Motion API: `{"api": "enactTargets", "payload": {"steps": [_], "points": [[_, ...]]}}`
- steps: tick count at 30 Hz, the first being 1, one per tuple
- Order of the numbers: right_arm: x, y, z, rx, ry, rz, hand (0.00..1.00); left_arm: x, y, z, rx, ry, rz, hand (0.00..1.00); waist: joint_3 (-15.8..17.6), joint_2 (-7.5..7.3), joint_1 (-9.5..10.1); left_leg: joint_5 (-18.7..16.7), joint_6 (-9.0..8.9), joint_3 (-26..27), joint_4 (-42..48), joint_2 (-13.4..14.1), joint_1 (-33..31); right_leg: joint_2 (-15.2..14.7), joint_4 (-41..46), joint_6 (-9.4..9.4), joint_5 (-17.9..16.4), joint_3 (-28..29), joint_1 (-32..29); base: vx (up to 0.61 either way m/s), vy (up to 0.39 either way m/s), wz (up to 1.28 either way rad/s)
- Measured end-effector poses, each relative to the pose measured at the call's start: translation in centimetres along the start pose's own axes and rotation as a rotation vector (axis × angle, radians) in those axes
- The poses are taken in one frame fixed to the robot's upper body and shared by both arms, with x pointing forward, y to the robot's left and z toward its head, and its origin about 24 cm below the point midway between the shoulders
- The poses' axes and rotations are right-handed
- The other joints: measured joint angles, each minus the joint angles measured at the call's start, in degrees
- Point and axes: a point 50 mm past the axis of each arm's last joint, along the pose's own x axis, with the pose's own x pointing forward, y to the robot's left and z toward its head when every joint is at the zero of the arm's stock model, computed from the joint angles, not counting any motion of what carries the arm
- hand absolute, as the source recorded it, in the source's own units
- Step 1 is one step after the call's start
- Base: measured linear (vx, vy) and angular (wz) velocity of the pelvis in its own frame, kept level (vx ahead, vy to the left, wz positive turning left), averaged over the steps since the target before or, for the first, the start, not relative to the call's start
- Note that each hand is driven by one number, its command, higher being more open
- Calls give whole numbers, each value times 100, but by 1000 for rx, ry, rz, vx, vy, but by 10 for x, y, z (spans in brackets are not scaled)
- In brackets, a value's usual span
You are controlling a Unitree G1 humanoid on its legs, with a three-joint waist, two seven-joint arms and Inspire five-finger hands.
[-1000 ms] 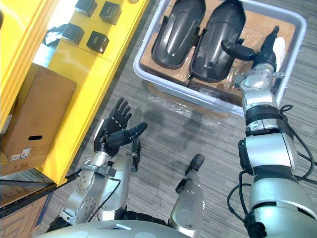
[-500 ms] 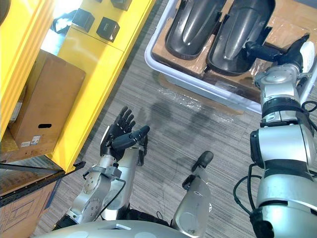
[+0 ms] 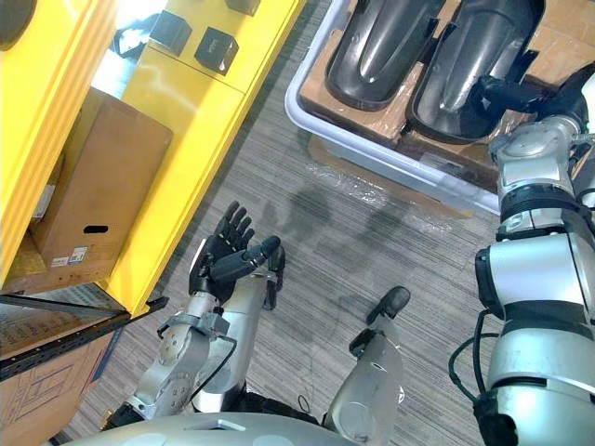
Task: Walk over and take three plastic housings, then place them on the shelf
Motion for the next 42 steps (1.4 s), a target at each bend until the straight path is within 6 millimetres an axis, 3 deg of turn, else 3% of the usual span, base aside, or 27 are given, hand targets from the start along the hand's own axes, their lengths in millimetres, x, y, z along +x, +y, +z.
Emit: {"api": "enactTargets", "payload": {"steps": [5,11,23,24,28,34,39,42], "points": [[7,-21,25,5,-150,-117,100,0,-1,1,-4,-13,-5,100,-49,69,61,0,1,-14,-17,-11,3,-17,33,12,-27,-37,2,-1,-2,2],[7,-24,27,5,-154,-137,100,0,-2,0,-4,-12,-5,100,-49,69,71,0,-1,-56,-26,-14,6,-31,117,9,-97,-101,3,2,-4,3],[9,-24,-12,-84,121,-64,100,-3,0,-9,4,27,3,100,-106,146,122,-2,-4,-66,-44,-51,12,-109,296,12,-204,-124,-61,-1,0,0],[9,-24,-13,-90,134,-53,0,-4,-1,-10,4,31,0,100,-114,158,127,1,0,-66,-52,-63,4,-126,316,16,-215,-124,-79,0,0,0],[9,-25,-19,-112,171,-33,0,-4,-2,-10,3,33,-2,100,-137,189,138,1,1,-86,-54,-107,-27,-162,316,21,-219,-161,-85,1,4,5],[21,-67,-27,-186,168,-156,0,-1,0,-9,5,32,3,100,-148,205,273,2,13,-199,-23,-152,-208,-183,318,3,-231,-331,-136,-6,-2,9],[23,-71,-27,-237,152,-140,0,-1,5,-10,16,39,9,100,-148,204,276,-4,6,-241,-26,-152,-212,-200,420,5,-317,-407,-143,3,-10,3],[21,-61,-32,-261,158,-53,0,-2,7,-10,19,39,9,100,-148,204,280,-9,-3,-279,-27,-144,-212,-201,498,-12,-377,-439,-146,9,-23,6]]}}
